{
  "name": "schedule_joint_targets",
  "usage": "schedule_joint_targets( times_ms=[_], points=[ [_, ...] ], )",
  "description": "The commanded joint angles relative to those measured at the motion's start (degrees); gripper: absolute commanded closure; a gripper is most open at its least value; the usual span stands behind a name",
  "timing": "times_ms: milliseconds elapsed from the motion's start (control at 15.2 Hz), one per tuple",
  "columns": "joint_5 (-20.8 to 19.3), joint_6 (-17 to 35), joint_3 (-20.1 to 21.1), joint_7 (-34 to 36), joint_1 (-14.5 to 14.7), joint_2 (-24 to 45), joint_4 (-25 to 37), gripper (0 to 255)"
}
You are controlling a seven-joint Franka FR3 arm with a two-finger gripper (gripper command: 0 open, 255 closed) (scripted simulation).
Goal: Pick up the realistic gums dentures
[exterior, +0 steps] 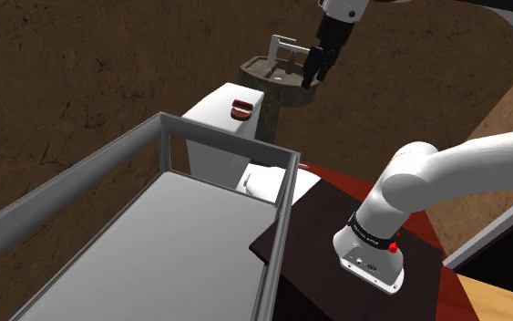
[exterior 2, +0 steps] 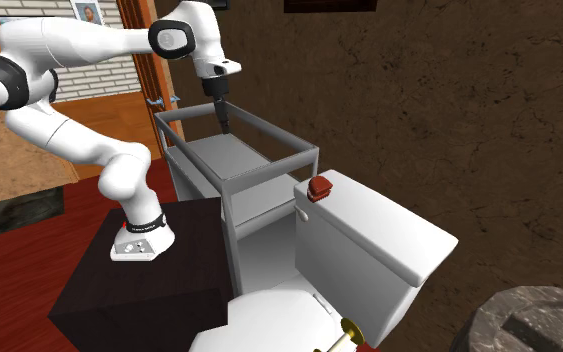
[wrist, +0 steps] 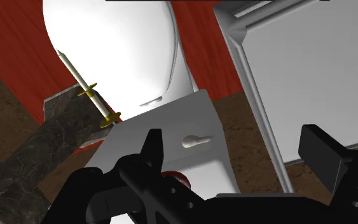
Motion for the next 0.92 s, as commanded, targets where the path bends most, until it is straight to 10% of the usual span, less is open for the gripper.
schedule_joint_targets(
  times_ms=[0, 858],
  points=[
    [0.0, 0.0, 0.0, 0.0, 0.0, 0.0, 0.0, 0],
    [-1.5, 15.3, -1.4, 1.9, -2.8, 28.5, 11.2, 0]
  ],
)
